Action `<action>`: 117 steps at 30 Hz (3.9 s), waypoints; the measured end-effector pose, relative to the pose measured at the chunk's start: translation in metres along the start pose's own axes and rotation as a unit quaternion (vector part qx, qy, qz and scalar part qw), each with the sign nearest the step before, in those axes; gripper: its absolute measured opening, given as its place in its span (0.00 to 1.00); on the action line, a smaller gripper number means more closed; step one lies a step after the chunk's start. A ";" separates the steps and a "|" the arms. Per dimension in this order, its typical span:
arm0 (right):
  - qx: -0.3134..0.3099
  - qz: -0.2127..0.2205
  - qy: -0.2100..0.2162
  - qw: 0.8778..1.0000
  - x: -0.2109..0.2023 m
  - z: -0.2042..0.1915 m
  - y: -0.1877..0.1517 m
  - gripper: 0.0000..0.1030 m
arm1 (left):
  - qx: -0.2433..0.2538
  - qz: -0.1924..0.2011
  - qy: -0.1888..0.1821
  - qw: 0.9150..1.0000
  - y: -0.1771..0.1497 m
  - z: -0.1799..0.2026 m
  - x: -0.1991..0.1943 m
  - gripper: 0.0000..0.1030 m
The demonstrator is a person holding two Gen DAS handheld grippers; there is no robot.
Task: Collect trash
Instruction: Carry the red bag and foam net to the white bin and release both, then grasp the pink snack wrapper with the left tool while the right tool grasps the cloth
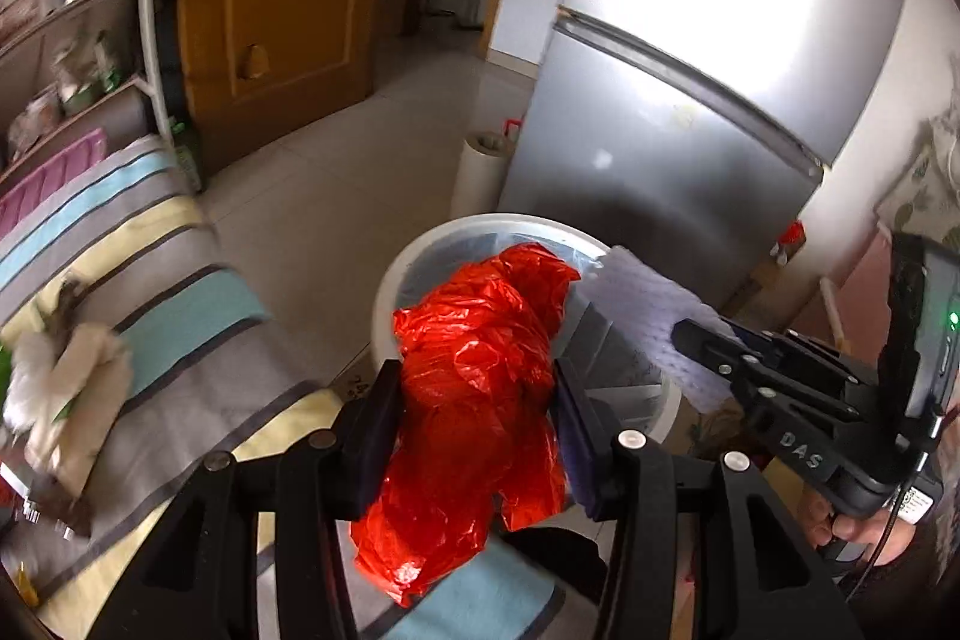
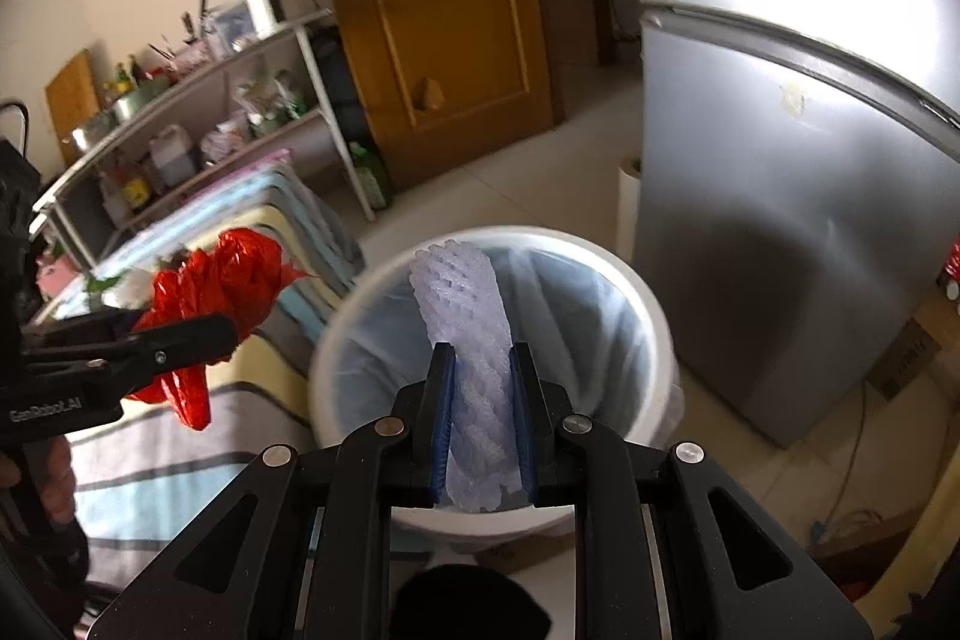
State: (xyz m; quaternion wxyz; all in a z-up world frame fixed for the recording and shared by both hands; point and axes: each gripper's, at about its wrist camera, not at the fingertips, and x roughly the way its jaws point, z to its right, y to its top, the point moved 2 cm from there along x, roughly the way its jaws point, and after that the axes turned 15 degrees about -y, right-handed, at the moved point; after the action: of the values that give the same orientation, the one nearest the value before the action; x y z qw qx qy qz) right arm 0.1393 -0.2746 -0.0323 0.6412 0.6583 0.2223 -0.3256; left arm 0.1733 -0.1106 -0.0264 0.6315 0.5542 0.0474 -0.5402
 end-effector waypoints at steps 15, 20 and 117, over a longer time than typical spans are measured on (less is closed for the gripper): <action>-0.020 -0.051 -0.043 0.998 0.063 0.017 0.000 0.21 | -0.027 -0.078 0.009 0.997 0.013 -0.018 0.083 0.58; -0.018 -0.055 -0.048 0.997 0.068 0.019 0.000 0.54 | -0.048 -0.072 0.020 0.996 0.016 -0.027 0.085 0.74; -0.054 -0.100 0.222 0.968 0.044 -0.295 0.034 0.31 | -0.220 0.121 0.173 0.952 -0.129 -0.244 -0.211 0.45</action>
State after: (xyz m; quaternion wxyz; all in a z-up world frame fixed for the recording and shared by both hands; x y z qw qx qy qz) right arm 0.2358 0.0088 -0.0501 0.5747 0.6529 0.4409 -0.2215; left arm 0.1232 0.2312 -0.0643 0.7805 0.4883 0.2060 -0.3315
